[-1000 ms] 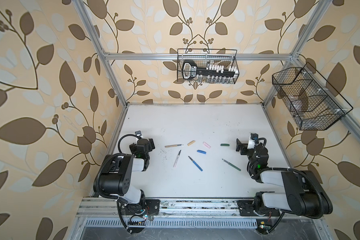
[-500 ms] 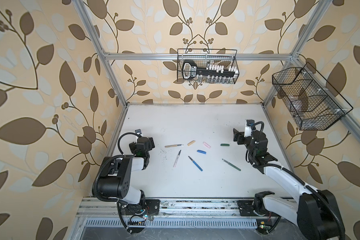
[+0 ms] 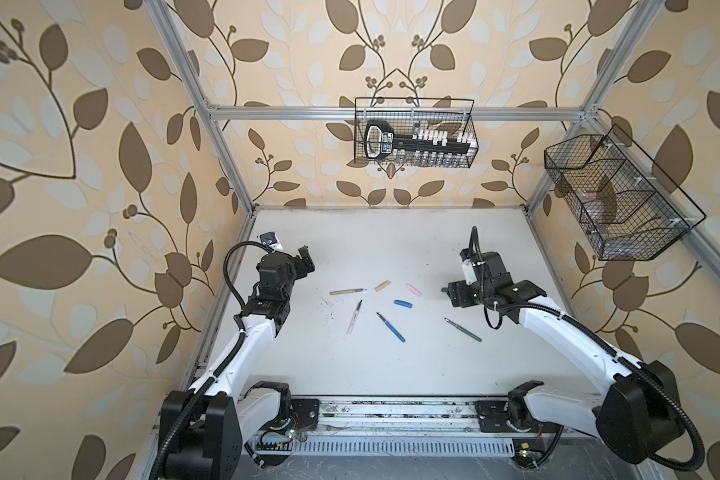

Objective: Insert the pens into the pen caps
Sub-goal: 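Move the right gripper over the green pen while the left arm rises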

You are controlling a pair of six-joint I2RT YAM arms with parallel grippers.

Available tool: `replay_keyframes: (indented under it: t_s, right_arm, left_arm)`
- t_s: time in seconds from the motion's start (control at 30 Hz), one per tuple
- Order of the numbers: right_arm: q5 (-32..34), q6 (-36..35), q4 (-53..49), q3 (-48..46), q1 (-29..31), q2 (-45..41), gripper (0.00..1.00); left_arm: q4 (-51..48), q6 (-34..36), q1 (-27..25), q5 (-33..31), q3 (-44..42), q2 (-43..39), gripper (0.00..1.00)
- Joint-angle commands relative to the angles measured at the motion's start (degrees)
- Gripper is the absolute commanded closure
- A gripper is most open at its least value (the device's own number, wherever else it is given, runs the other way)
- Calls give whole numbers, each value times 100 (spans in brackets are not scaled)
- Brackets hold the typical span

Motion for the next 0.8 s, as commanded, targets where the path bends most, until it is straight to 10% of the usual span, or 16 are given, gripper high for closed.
replay_keyframes:
  t_s: [0.0,0.2,0.77]
  right_arm:
    - [-282,165,-770,95,236,240,19]
    - [-93,268,-1001,291,486,964,23]
    - [301,643,-928,102,550,1425,29]
  left_arm:
    - [-364,-434,-369,460,-251,-445,1]
    - [-337,-126,-1111,218,-467,-828,1]
    - [22,-73,-1153,1099,-794,-855,1]
